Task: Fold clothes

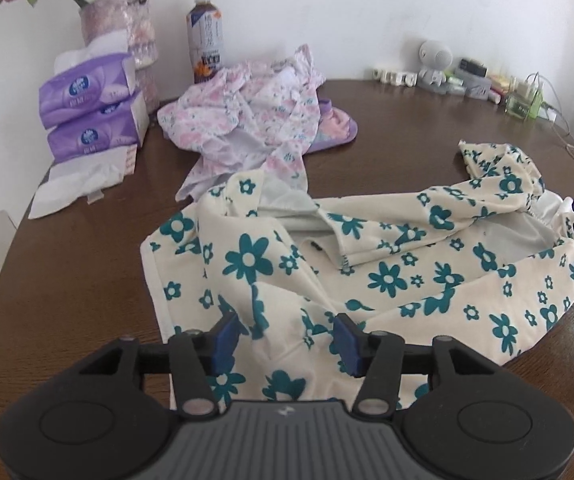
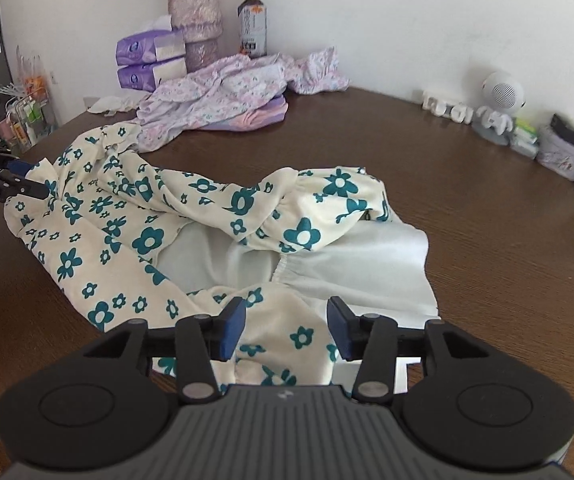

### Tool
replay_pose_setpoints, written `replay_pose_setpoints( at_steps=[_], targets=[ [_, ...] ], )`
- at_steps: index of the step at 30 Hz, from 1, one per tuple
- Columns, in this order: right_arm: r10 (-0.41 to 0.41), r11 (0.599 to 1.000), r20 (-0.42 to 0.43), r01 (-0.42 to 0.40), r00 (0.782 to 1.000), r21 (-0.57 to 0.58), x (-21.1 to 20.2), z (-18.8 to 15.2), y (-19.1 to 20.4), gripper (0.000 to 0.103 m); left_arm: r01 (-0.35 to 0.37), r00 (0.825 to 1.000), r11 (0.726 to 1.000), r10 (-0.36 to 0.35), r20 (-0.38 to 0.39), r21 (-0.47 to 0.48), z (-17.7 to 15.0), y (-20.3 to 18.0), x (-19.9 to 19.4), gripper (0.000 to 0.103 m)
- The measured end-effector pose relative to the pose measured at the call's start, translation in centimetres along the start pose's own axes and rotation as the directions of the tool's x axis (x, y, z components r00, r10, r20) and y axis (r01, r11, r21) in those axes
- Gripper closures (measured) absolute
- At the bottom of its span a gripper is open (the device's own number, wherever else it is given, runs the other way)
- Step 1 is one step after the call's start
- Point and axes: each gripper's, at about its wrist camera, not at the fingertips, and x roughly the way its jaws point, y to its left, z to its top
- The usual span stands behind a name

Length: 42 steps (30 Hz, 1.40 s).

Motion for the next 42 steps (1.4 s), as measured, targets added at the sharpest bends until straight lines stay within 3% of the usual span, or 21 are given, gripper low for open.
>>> replay_pose_setpoints(
  at_steps=[1, 5, 6, 8, 10, 11, 17, 25, 33, 42],
  targets=[
    [0.012, 1.0, -0.019, -0.012, 1.0, 0.002, 0.4, 0.5, -0.2, 0.055, 0.006, 1.0, 1.0, -0.006, -0.01, -0.001, 0.1, 0.1, 0.1, 0.053],
    [0.042, 0.999, -0.09, -0.041, 0.995, 0.012, 1.8, 1.3, -0.6, 0.055, 0.021, 0.999, 1.0, -0.021, -0.05, -0.006, 0.3, 0.3, 0.5, 0.081],
    [0.045, 0.999, -0.107, -0.045, 0.993, 0.01, 2.2, 1.4, -0.7, 0.058, 0.021, 0.998, 1.0, -0.022, -0.056, -0.002, 0.3, 0.2, 0.5, 0.083],
    [0.06, 0.998, -0.136, -0.059, 0.989, 0.011, 2.5, 1.5, -0.6, 0.08, 0.013, 0.998, 1.0, -0.012, -0.062, 0.01, 0.5, -0.1, 0.3, 0.09],
    [0.041, 0.999, -0.153, -0.042, 0.987, -0.001, 2.4, 1.6, -0.2, 0.097, -0.008, 0.998, 1.0, 0.009, -0.058, 0.025, 0.6, -0.6, -0.1, 0.092],
    [0.027, 1.0, -0.154, -0.029, 0.988, -0.009, 2.2, 1.7, 0.0, 0.099, -0.019, 0.998, 0.999, 0.02, -0.051, 0.033, 0.7, -0.8, -0.4, 0.093],
    [-0.025, 0.999, -0.102, 0.021, 0.994, -0.046, 0.2, 2.1, 1.3, 0.102, -0.064, 0.998, 0.996, 0.063, 0.026, 0.058, 0.4, -2.3, -2.1, 0.096],
    [-0.077, 0.995, 0.01, 0.077, 0.997, -0.068, -3.9, 0.4, 2.9, 0.102, -0.068, 0.986, 0.996, 0.059, 0.153, 0.05, -2.4, -3.2, -6.5, 0.096],
    [-0.074, 0.996, 0.091, 0.078, 0.993, -0.045, -7.8, -5.5, 5.3, 0.102, -0.03, 0.98, 0.997, 0.016, 0.199, 0.068, -9.1, -4.6, -8.9, 0.096],
    [-0.072, 0.996, 0.072, 0.069, 0.995, 0.049, -7.6, -11.1, 5.7, 0.102, 0.009, 0.98, 1.0, -0.009, 0.196, 0.004, -13.3, -4.7, -9.7, 0.096]
  ],
)
